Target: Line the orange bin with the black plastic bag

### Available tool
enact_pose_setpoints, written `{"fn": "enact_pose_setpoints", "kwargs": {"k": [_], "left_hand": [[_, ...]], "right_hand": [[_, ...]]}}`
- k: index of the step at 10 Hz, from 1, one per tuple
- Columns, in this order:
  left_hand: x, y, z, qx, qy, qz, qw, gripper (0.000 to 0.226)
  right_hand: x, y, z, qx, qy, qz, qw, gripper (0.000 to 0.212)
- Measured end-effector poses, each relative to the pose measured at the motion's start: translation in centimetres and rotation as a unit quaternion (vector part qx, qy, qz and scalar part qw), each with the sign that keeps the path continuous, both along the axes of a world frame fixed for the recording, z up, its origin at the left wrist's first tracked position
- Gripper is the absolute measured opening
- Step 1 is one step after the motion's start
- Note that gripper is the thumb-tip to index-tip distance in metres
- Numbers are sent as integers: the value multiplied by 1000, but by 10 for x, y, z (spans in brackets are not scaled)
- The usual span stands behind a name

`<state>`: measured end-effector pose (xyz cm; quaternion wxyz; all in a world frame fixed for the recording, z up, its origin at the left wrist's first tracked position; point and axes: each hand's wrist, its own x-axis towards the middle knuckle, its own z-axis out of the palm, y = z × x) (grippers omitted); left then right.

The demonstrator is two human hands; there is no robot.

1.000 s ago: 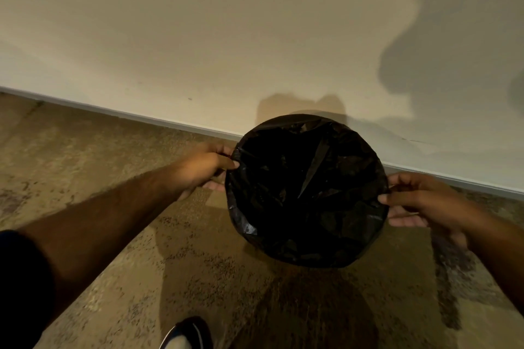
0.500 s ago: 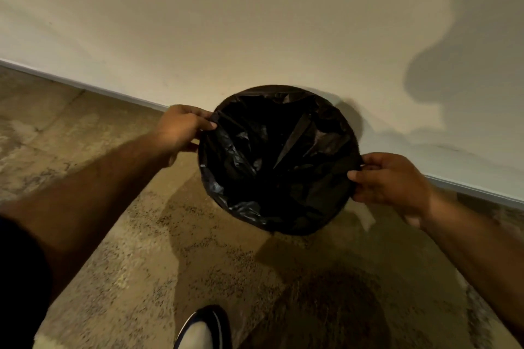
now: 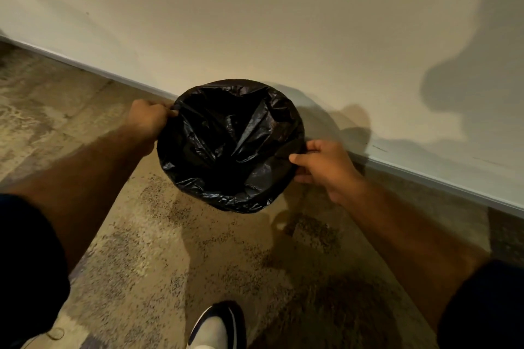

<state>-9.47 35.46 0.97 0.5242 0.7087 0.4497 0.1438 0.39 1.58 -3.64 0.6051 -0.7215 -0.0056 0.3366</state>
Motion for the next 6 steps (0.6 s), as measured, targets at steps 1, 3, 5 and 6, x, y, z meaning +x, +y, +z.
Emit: {"fn": "enact_pose_setpoints", "kwargs": {"k": [1,3,5,6], "left_hand": [[0,8,-13,15,13,11,1000,21],[1,13,-24,18,19,12,1000,25],[-2,12,-31,26,18,1,999,28],[-2,4,-29,64,45,4,997,40]], "right_hand": [[1,13,-1,-19,-1,2,1000,45],[-4,26,1,-45,-21,-12,999,22],[-5,23,-5,-26,-40,-21,999,13],[-9,22,-7,-45,-75,-19,996,17]]}}
